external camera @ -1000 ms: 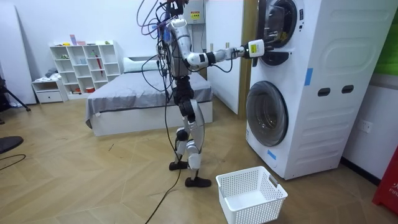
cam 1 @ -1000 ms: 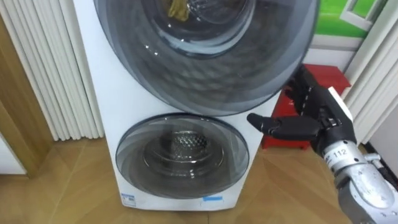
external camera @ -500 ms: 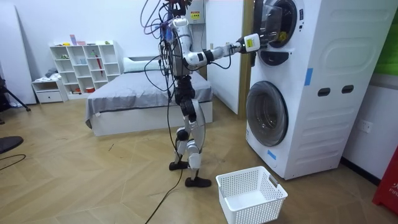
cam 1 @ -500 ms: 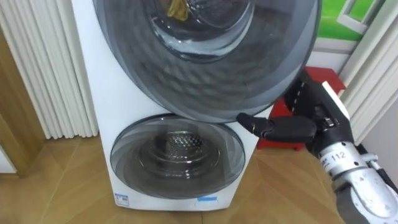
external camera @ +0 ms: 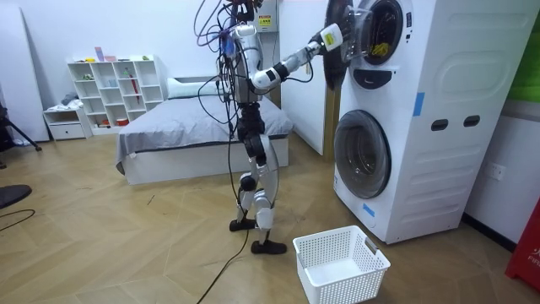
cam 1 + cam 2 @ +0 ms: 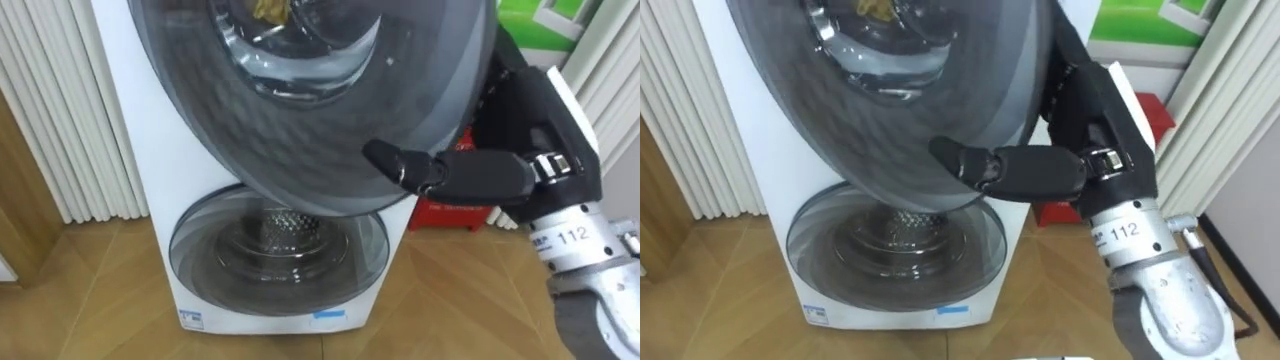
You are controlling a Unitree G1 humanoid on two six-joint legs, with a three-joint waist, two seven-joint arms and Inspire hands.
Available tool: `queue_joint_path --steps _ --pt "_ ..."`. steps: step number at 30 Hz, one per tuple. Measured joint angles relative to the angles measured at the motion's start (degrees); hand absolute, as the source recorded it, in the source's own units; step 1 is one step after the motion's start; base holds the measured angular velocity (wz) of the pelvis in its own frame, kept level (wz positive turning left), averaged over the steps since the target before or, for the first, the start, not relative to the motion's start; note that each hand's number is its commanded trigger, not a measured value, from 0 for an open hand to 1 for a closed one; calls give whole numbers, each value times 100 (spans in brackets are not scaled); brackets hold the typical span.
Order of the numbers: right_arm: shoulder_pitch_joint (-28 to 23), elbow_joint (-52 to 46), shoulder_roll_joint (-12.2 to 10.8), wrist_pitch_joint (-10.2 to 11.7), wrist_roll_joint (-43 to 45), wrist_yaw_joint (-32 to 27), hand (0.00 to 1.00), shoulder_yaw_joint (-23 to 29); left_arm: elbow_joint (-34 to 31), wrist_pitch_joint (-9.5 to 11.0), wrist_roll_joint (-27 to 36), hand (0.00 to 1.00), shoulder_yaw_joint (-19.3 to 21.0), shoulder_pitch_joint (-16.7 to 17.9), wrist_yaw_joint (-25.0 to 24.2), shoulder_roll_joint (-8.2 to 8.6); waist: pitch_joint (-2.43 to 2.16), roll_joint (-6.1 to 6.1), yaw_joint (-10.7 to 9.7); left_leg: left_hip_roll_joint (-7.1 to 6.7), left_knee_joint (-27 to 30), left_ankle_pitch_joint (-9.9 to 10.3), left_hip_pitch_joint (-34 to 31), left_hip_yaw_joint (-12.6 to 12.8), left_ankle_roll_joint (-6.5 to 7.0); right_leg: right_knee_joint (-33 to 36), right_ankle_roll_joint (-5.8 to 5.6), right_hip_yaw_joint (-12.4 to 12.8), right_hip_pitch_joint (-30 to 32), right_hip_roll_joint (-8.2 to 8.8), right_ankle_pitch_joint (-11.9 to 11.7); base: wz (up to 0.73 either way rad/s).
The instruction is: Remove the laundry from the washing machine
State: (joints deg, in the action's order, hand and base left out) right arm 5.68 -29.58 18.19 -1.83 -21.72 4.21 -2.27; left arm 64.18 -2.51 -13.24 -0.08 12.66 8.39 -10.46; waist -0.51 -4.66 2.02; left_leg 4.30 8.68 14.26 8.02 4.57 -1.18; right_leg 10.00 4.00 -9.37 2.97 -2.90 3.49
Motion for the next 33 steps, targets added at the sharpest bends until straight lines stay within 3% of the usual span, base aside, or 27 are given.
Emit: queue_joint_path --steps 5,14,33 --pt "4 -245 0 0 -60 471 0 -51 -2 2 -6 0 -4 -13 -66 -40 -17 -26 56 3 -11 3 -21 0 -4 27 3 6 15 -7 1 1" --pt "5 -315 -1 115 -160 1230 0 -247 5 9 20 0 -61 -91 -110 -79 3 -43 166 -1 -16 5 4 6 -6 62 10 26 12 -3 5 0" --pt "-3 -314 -131 228 -490 1776 0 -477 186 1 22 0 -493 -306 -4 -104 45 12 140 2 -41 9 -1 12 -8 58 11 11 20 -5 7 0"
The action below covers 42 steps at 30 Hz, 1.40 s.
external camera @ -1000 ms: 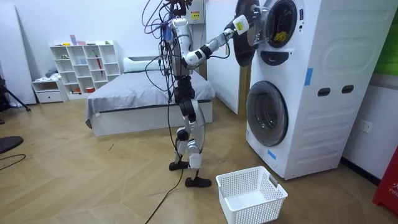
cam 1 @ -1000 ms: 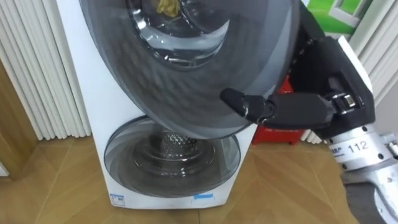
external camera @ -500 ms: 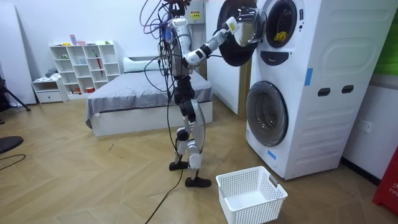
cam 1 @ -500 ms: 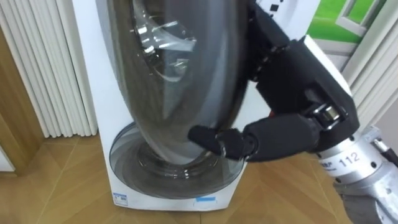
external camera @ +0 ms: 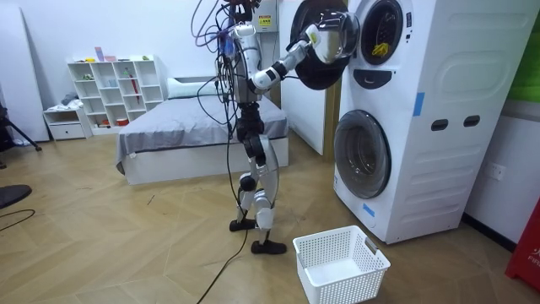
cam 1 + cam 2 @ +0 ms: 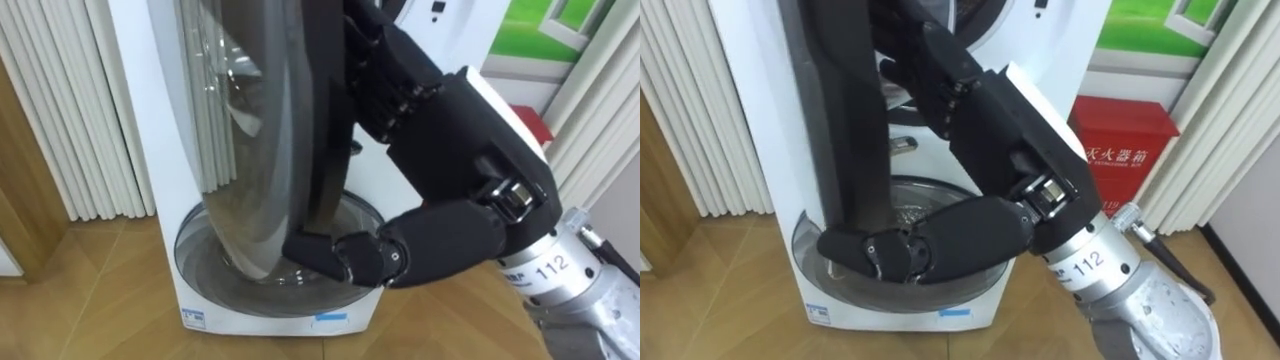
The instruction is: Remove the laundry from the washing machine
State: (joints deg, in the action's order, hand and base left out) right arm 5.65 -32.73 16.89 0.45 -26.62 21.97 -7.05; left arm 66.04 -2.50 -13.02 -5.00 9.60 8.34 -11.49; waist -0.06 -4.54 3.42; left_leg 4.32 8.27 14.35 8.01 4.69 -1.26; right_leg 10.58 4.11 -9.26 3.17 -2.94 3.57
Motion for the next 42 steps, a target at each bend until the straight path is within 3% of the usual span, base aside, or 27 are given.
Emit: queue_joint_path --steps 5,14,17,26,29,35,42 --pt "2 -4 -112 30 -18 130 0 -90 23 2 1 0 -75 -26 3 -14 -2 1 17 2 5 0 -22 1 0 2 0 -2 21 -1 0 0" --pt "5 8 -102 58 -14 383 0 -418 46 3 4 0 -78 -76 2 -15 -6 -4 176 1 17 -1 -4 -5 1 8 1 -7 -2 5 -1 1" --pt "6 8 -104 -71 -12 512 0 -688 46 -1 7 0 -76 -91 2 -16 -7 -14 263 0 14 -1 15 -10 1 6 0 -11 -23 5 0 0" --pt "238 35 -144 -240 263 571 0 -802 -101 -19 6 0 -68 -109 -9 -37 28 -78 530 -1 -3 -1 -1 -18 0 -5 0 -24 -6 2 0 0" --pt "246 124 -151 -263 266 576 0 -926 -100 -22 7 0 -72 -120 -39 -53 15 -102 628 0 -4 -1 1 -20 1 -2 0 -34 -6 5 0 0" --pt "314 349 -356 -282 265 659 0 -1055 -85 -22 227 0 -84 -126 -121 -92 20 -123 648 -1 2 -2 -13 -31 3 -2 -3 -45 -8 14 2 1" --pt "392 596 -384 -302 415 672 0 -1275 -75 -44 225 0 -89 -140 -189 -109 31 -124 658 -12 22 -2 -51 -136 3 -1 -5 -114 -10 40 8 6"
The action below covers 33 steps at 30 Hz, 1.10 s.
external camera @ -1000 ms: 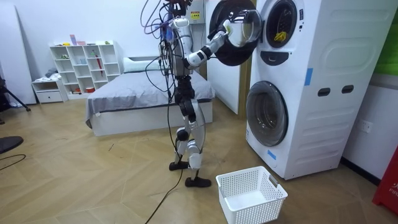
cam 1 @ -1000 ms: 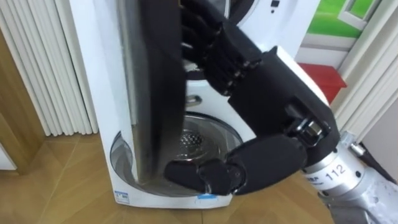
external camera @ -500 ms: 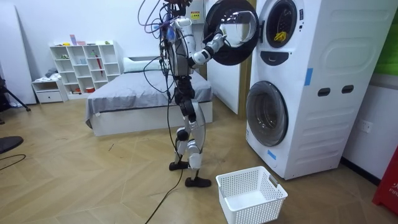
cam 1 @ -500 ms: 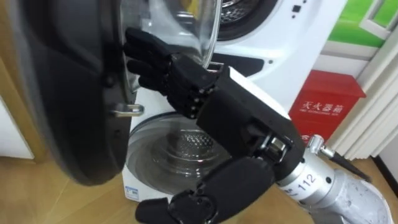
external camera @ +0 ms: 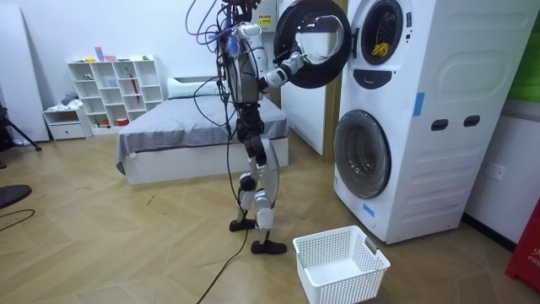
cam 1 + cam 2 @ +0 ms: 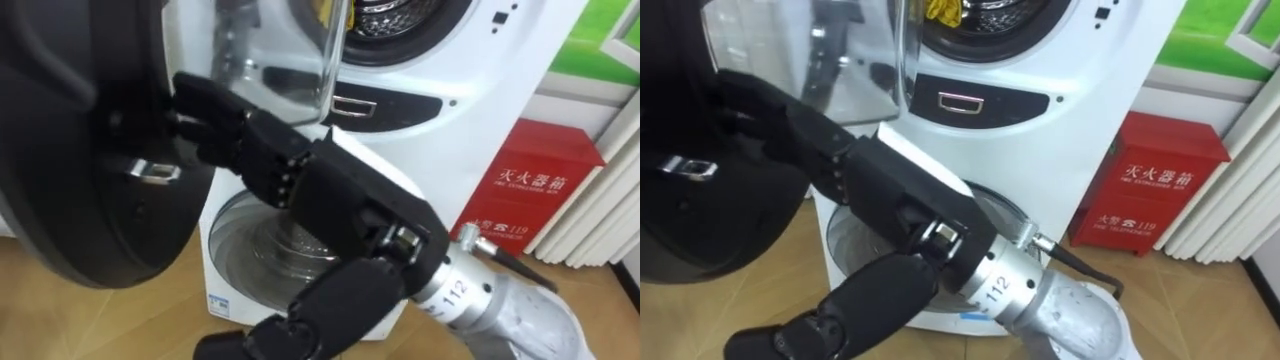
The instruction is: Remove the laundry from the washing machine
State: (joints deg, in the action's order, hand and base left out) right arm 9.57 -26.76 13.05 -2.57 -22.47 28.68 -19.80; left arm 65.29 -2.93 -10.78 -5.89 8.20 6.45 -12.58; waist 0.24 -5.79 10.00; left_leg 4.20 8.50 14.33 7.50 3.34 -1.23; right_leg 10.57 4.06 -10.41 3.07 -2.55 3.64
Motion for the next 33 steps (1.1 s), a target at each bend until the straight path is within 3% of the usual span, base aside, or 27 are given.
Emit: queue_joint_path --steps 4,7,15,21,27,33 --pt "47 173 -210 -2 29 -16 0 -127 3 -106 -1 0 -6 -73 -44 9 2 -1 12 -13 -1 0 -40 -65 0 4 -11 -58 17 20 36 9" --pt "367 335 -222 -8 27 -22 0 -226 -8 -177 -8 0 -6 -131 -40 22 4 0 26 -12 7 -1 -78 -113 2 0 -10 -103 30 26 39 8" --pt "830 829 -247 -8 280 -254 0 -678 -6 -206 -1 0 -108 -304 11 31 10 8 295 -8 12 -3 -91 -114 4 -1 -17 -126 30 33 42 1" --pt "1164 1088 -431 -131 632 -546 0 -841 -19 -260 8 0 -192 -440 69 99 59 80 437 -2 0 -2 -99 -127 3 -3 -14 -133 30 24 45 0" --pt "1251 1196 -654 -131 683 -814 0 -1035 -19 -307 0 0 -336 -489 91 86 50 70 477 -1 3 -3 -109 -170 3 0 -14 -188 30 31 45 3" --pt "1574 1516 -696 -135 545 -941 0 -1087 -18 -349 6 0 -404 -542 190 96 35 50 620 7 7 -3 -100 -202 3 0 -14 -241 7 33 44 2"
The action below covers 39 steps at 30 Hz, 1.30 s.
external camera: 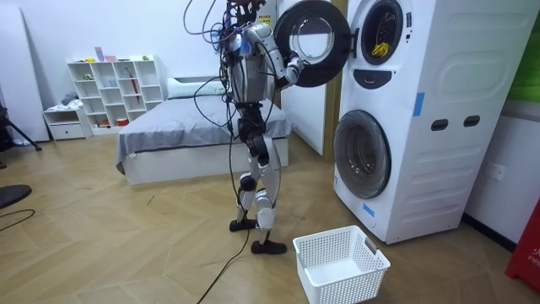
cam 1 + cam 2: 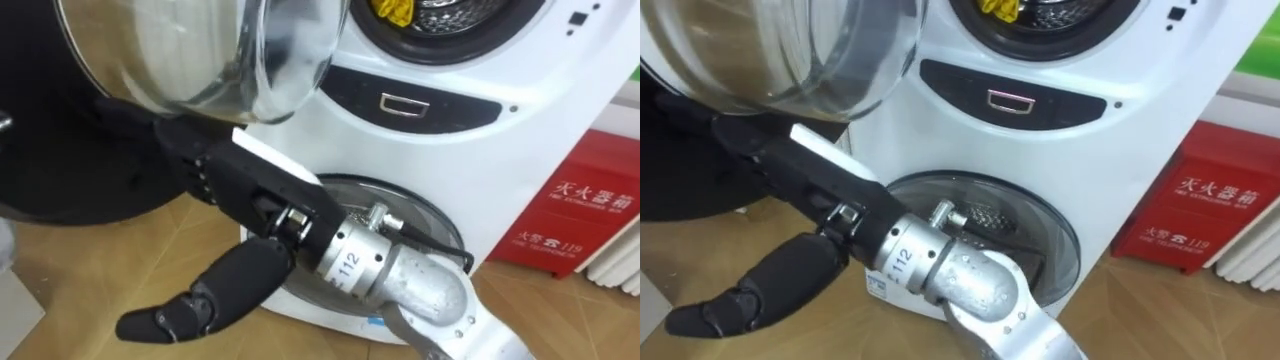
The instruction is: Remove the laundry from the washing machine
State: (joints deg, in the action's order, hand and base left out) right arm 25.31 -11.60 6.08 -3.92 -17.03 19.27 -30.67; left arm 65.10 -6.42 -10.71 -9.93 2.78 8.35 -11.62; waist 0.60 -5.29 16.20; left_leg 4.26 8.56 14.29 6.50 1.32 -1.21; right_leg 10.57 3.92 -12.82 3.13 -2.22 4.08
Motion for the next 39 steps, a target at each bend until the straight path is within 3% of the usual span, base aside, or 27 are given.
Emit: queue_joint_path --steps 8,13,17,20,22,24,31,39 --pt "120 171 -21 -191 -76 -102 0 -169 -80 -111 -13 0 -60 39 129 12 -4 -6 -5 -5 8 0 4 -8 0 7 0 -21 -16 12 -1 0" --pt "-107 175 168 -196 -26 -80 0 -158 -104 -112 -10 0 73 62 104 53 22 49 -49 -3 6 1 -2 -23 1 7 0 -17 -23 15 -1 0" --pt "-566 381 410 -187 152 69 0 -125 -101 -119 47 0 88 142 114 63 22 104 -205 4 6 0 41 -35 1 4 -1 -43 -77 20 0 6" --pt "-1146 562 755 -316 233 79 0 -38 -102 -116 347 0 91 216 115 33 18 102 -372 -5 19 -1 33 -4 3 3 -6 -39 -77 34 -3 0" --pt "-1389 575 1016 -341 235 80 0 142 -102 -108 448 0 145 242 114 -2 15 98 -572 -7 17 -1 22 9 4 1 -11 -18 -66 33 0 -2" --pt "-1469 573 1131 -342 279 70 0 498 -103 -71 455 0 303 237 118 6 15 104 -695 -3 19 0 23 48 1 -3 -9 24 -54 20 1 -9" --pt "-1769 558 1118 -286 430 -180 0 1652 -120 151 673 0 516 332 115 79 -92 127 -994 -8 13 -3 134 157 2 -18 -9 131 -121 15 1 -8" --pt "-1968 571 1117 -286 379 -502 0 2114 -94 287 675 0 663 503 183 67 -66 79 -1145 -4 8 -3 221 165 2 -91 -24 144 -240 14 10 0"
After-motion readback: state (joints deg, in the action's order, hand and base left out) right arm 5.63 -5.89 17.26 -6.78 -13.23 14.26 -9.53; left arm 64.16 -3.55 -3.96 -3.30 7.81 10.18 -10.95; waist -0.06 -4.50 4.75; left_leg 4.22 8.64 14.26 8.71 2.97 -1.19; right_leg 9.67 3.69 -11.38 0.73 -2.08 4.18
